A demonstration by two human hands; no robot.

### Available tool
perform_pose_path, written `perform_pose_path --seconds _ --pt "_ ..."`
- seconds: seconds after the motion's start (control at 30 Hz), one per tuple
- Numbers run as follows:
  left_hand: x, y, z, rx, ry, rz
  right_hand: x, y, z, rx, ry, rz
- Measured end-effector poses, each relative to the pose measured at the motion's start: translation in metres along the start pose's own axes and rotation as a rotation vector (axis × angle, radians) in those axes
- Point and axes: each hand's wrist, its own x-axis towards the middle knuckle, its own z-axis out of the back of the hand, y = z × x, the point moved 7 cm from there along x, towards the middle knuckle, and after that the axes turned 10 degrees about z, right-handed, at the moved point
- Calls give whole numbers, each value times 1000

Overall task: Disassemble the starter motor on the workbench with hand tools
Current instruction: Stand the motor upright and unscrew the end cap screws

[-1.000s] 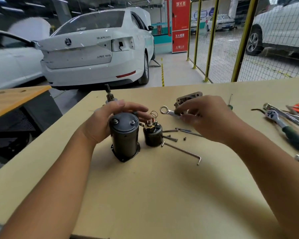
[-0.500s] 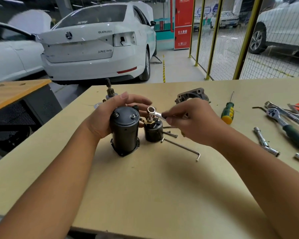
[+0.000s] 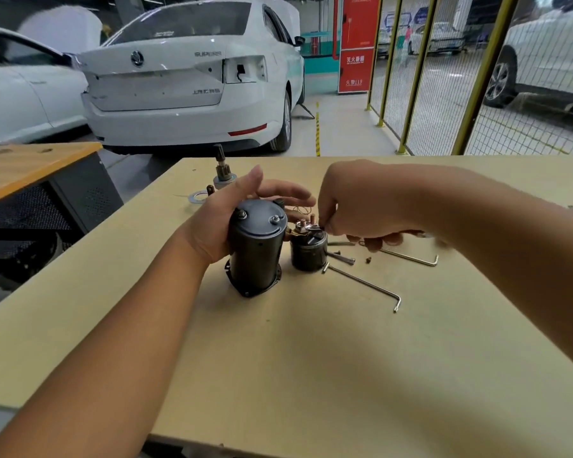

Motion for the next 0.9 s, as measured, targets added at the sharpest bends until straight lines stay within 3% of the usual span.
perform_pose_path --seconds 0.13,0.23,0.33,0.43,0.53,0.67,0.8,0.9 --pt "26 35 23 -138 -101 212 -2 1 0 -47 40 55" --pt "36 46 24 78 -36 244 -5 2 0 -89 29 150" --pt "42 48 23 191 -118 316 -3 -3 0 -112 -12 184" --pt "50 67 23 301 3 480 2 -5 3 -156 -50 216" --pt "67 44 24 471 70 307 6 -5 5 -162 -49 263" --pt "59 40 10 420 226 206 12 -7 8 -229 -67 316" --pt "65 41 18 543 143 158 7 -4 12 -308 -87 301" --pt "59 59 23 395 146 344 -8 -2 20 -225 -164 267"
